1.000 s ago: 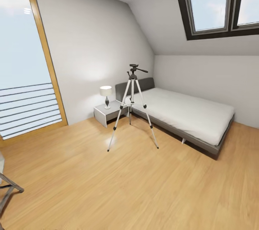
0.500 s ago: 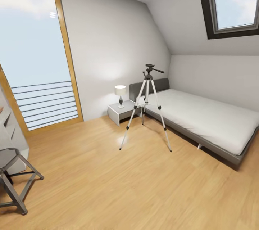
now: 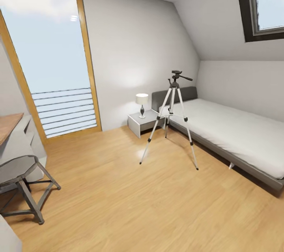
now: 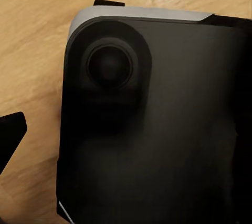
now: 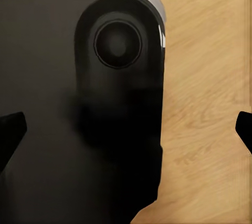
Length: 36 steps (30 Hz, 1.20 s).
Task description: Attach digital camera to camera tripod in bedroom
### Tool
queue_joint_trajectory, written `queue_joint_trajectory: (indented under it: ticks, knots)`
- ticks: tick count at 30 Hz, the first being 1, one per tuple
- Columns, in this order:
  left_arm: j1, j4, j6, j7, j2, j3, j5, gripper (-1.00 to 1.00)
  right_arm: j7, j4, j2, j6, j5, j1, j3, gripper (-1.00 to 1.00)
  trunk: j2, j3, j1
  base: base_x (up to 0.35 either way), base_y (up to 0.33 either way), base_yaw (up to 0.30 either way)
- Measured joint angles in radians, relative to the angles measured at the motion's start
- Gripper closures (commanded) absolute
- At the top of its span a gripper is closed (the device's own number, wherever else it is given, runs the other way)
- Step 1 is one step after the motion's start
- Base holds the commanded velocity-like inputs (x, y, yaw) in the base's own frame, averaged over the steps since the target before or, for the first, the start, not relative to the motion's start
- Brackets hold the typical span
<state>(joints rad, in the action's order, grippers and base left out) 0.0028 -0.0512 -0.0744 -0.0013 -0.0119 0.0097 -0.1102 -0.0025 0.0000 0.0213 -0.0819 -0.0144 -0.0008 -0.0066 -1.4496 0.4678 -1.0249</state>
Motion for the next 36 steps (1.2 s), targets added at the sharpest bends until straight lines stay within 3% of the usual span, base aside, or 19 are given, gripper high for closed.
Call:
queue_joint_trajectory:
  ticks: [36]
  knots:
    - [0.000,0.001,-0.001,0.000,-0.002,-0.001,0.001,-1.00,0.000,0.000,0.004,0.000,-0.001,0.000,0.004,-1.00,0.000,0.000,0.000,0.166,-0.232,0.009]
